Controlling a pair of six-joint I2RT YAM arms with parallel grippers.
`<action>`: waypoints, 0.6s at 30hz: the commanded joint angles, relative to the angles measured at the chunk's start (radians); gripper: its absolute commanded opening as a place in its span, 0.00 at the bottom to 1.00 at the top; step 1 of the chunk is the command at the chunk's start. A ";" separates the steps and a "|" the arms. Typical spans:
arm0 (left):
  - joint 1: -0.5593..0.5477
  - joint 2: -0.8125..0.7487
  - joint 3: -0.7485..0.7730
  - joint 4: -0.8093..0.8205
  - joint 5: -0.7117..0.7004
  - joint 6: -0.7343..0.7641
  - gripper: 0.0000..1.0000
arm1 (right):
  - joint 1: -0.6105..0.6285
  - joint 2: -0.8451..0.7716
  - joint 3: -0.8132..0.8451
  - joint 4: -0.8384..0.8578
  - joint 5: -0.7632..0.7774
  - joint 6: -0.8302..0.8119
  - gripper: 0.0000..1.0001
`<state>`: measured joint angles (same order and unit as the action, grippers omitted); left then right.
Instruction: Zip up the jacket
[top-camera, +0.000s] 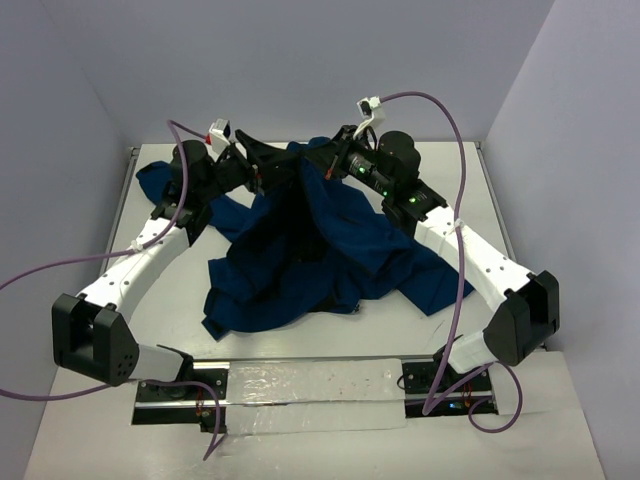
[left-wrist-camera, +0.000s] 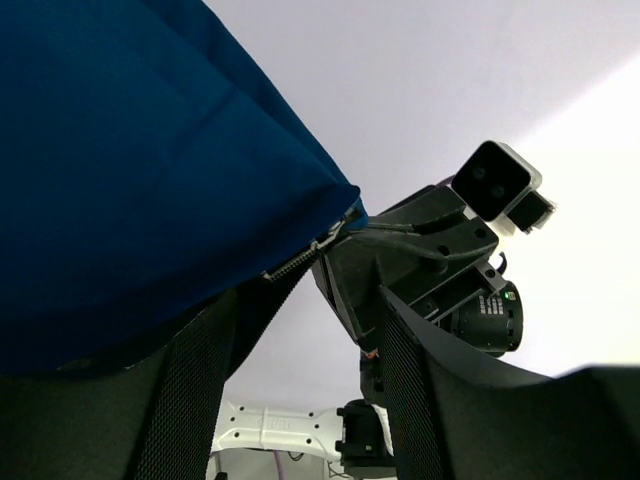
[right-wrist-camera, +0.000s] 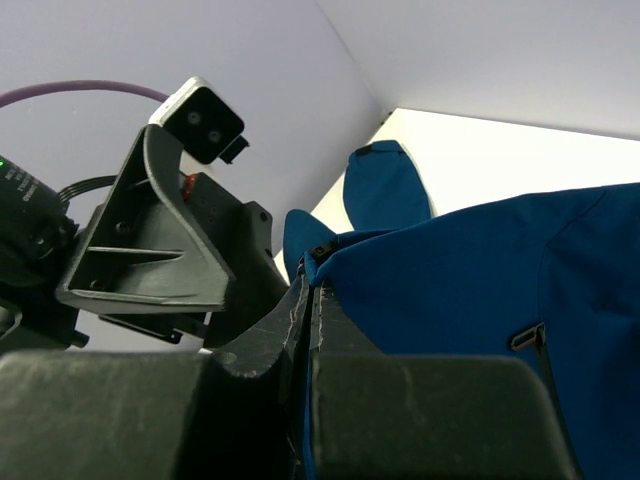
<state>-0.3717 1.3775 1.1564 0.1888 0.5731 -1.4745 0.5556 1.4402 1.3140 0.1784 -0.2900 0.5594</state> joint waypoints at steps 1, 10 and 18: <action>-0.003 0.001 0.034 0.061 -0.037 -0.002 0.61 | -0.003 -0.062 0.044 0.055 0.014 -0.011 0.00; -0.001 -0.006 0.000 0.138 -0.055 -0.035 0.57 | -0.005 -0.072 0.037 0.052 0.014 -0.012 0.00; -0.001 0.003 -0.007 0.150 -0.059 -0.042 0.50 | -0.003 -0.073 0.037 0.053 0.011 -0.013 0.00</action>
<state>-0.3714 1.3799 1.1519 0.2779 0.5324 -1.5079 0.5556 1.4216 1.3140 0.1710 -0.2806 0.5564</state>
